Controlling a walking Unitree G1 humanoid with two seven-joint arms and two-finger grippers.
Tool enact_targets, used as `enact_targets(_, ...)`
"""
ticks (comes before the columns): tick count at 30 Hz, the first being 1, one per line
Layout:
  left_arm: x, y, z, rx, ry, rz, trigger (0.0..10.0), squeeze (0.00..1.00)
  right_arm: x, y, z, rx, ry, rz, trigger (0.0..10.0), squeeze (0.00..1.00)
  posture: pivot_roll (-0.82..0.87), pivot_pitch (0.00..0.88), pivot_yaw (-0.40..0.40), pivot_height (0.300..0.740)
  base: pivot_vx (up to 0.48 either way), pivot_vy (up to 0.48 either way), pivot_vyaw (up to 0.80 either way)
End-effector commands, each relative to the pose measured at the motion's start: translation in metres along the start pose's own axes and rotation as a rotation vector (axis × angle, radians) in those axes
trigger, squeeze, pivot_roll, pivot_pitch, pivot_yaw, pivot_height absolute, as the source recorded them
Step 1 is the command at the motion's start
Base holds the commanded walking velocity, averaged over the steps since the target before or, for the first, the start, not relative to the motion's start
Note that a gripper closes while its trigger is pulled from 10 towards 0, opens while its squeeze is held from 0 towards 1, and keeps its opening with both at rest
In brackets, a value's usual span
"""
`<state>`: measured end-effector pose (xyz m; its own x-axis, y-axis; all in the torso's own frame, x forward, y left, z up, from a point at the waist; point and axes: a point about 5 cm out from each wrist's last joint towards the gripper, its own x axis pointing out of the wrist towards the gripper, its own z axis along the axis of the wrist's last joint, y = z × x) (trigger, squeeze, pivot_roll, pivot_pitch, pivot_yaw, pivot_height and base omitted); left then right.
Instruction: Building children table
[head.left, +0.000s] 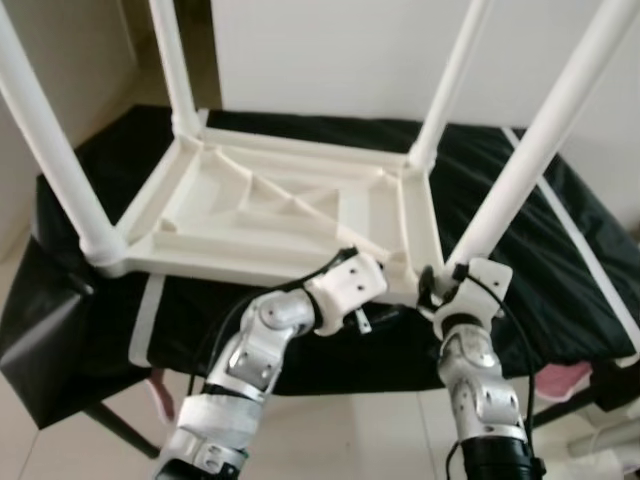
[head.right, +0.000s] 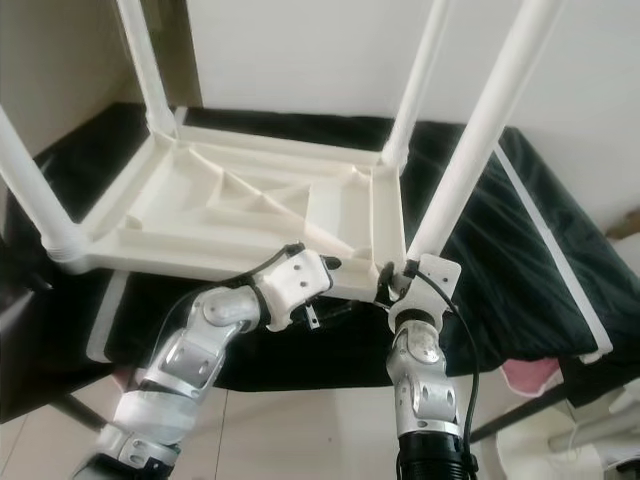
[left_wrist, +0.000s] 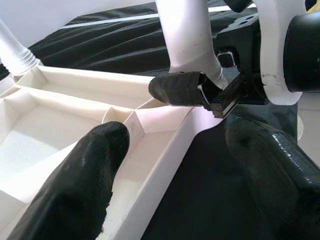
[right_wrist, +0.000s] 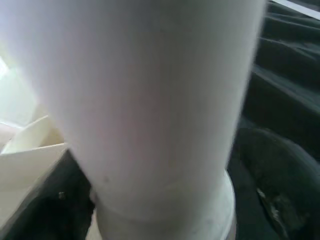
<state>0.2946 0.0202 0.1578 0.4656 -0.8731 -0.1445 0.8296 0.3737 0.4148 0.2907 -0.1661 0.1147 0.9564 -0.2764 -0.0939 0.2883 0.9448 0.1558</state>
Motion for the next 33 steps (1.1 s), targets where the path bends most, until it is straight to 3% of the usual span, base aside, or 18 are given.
enact_targets(1,-0.002,0.010,-0.001,0.002,0.010,0.164,10.0,0.00,-0.004,-0.003,-0.004,0.001,0.014,0.012,10.0,1.00,-0.01,0.033,-0.079,0.740,0.000,0.000,0.00)
enact_targets(7,-0.005,0.012,-0.004,0.004,0.022,0.177,10.0,0.00,-0.007,-0.017,0.001,-0.026,-0.008,0.174,10.0,1.00,-0.01,0.026,-0.078,0.740,0.000,0.000,0.00)
enact_targets(8,-0.005,0.012,-0.004,0.004,0.023,0.178,10.0,0.00,-0.007,-0.019,0.001,-0.035,-0.006,0.199,10.0,0.65,-0.01,0.026,-0.078,0.740,0.000,0.000,0.00)
enact_targets(10,-0.005,0.012,-0.004,0.004,0.023,0.178,10.0,0.00,-0.007,-0.019,0.001,-0.035,-0.006,0.199,10.0,0.65,-0.01,0.026,-0.078,0.740,0.000,0.000,0.00)
enact_targets(11,-0.006,0.012,-0.005,0.013,0.028,0.183,10.0,0.00,-0.006,-0.022,0.002,-0.044,-0.005,0.229,10.0,0.00,-0.01,0.024,-0.076,0.740,0.000,0.000,0.00)
enact_targets(14,-0.006,0.013,-0.006,0.026,0.031,0.198,10.0,0.00,-0.001,-0.028,0.009,-0.089,-0.026,0.325,10.0,0.00,-0.02,0.016,-0.069,0.740,0.000,0.000,0.00)
enact_targets(16,-0.007,0.010,-0.008,0.032,0.032,0.198,10.0,0.00,0.003,-0.028,0.015,-0.173,-0.040,0.470,10.0,0.00,-0.02,0.010,-0.064,0.740,0.000,0.000,0.00)
enact_targets(25,-0.008,0.006,-0.015,0.056,0.054,0.182,10.0,0.00,0.017,-0.032,0.024,-0.325,-0.024,0.662,10.0,0.00,-0.02,0.000,-0.065,0.740,0.000,0.000,0.00)
enact_targets(26,-0.008,0.003,-0.013,0.055,0.034,0.172,10.0,0.00,0.020,-0.032,0.025,-0.339,-0.018,0.691,9.3,0.00,-0.01,0.000,-0.063,0.740,0.000,0.000,0.00)
enact_targets(27,-0.008,0.001,-0.012,0.054,0.017,0.165,10.0,0.00,0.021,-0.032,0.025,-0.347,-0.015,0.708,9.3,0.00,-0.01,0.000,-0.063,0.740,0.000,0.000,0.00)
enact_targets(28,-0.008,-0.002,-0.011,0.045,0.003,0.144,10.0,0.00,0.023,-0.033,0.025,-0.351,-0.009,0.713,3.4,0.00,-0.01,0.000,-0.063,0.740,0.000,0.000,0.00)
enact_targets(30,-0.009,-0.003,-0.011,0.039,-0.005,0.130,10.0,0.00,0.024,-0.034,0.025,-0.353,-0.004,0.716,3.4,0.00,-0.01,0.000,-0.063,0.740,0.000,0.000,0.00)
enact_targets(31,-0.010,-0.006,-0.013,0.036,0.009,0.118,10.0,0.00,0.025,-0.037,0.025,-0.356,0.002,0.716,0.0,0.00,0.00,0.000,-0.061,0.740,0.000,0.000,0.00)
enact_targets(33,-0.010,-0.007,-0.015,0.035,0.019,0.111,10.0,0.00,0.025,-0.040,0.024,-0.357,0.006,0.717,0.0,0.00,0.00,0.000,-0.061,0.740,0.000,0.000,0.00)
